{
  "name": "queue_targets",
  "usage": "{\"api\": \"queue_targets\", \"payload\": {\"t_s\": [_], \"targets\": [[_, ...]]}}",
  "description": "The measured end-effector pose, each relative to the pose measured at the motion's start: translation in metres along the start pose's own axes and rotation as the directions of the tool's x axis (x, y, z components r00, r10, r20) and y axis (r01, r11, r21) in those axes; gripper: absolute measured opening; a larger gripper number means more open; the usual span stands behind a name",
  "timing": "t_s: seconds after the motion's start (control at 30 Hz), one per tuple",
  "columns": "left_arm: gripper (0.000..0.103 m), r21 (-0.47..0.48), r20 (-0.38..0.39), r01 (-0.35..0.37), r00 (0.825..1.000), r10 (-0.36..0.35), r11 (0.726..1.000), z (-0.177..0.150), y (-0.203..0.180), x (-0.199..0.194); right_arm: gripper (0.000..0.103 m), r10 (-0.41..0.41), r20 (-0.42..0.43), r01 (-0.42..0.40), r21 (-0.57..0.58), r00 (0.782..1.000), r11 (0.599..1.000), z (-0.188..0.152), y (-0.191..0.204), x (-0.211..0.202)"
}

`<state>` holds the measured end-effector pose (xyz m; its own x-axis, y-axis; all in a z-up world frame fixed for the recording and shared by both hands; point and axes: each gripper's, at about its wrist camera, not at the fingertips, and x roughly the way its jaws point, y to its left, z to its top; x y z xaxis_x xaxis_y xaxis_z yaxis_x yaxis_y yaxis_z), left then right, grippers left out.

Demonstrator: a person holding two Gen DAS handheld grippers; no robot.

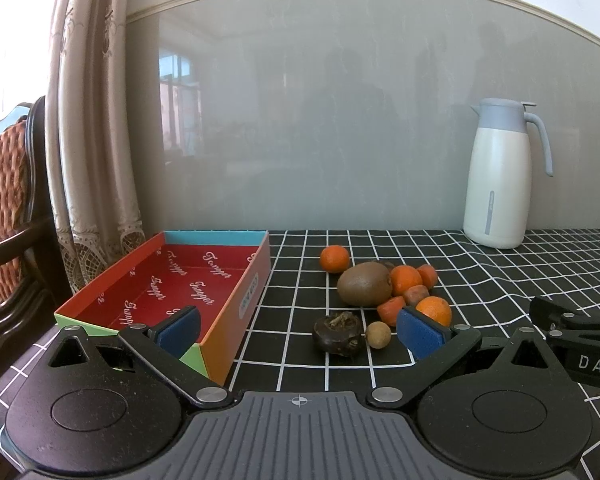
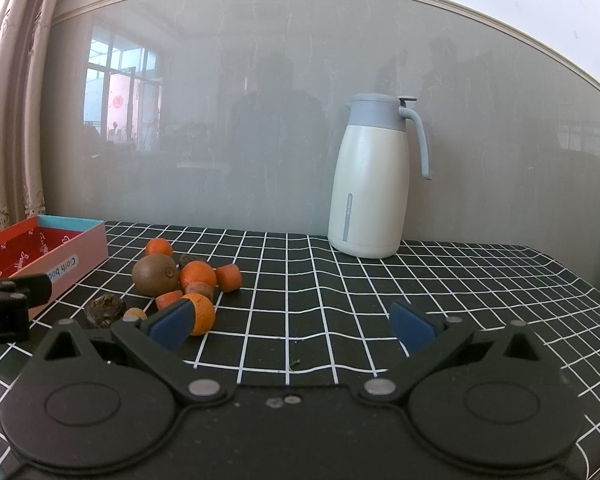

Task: Organize fruits

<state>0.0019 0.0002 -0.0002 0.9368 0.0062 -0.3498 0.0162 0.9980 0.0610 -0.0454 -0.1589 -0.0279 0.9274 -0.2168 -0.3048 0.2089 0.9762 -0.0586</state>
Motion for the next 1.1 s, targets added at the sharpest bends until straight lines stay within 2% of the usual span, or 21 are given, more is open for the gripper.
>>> {"api": "queue_targets", "payload": {"t_s": [1.1], "targets": [[0.103, 0.000, 0.001, 0.002, 1.000, -0.002, 1.000, -0.0008, 0.0022, -0.0005, 0.103, 0.000, -0.002, 0.000, -0.008, 1.000, 1.000, 0.0016, -0.0007, -0.0011]]}}
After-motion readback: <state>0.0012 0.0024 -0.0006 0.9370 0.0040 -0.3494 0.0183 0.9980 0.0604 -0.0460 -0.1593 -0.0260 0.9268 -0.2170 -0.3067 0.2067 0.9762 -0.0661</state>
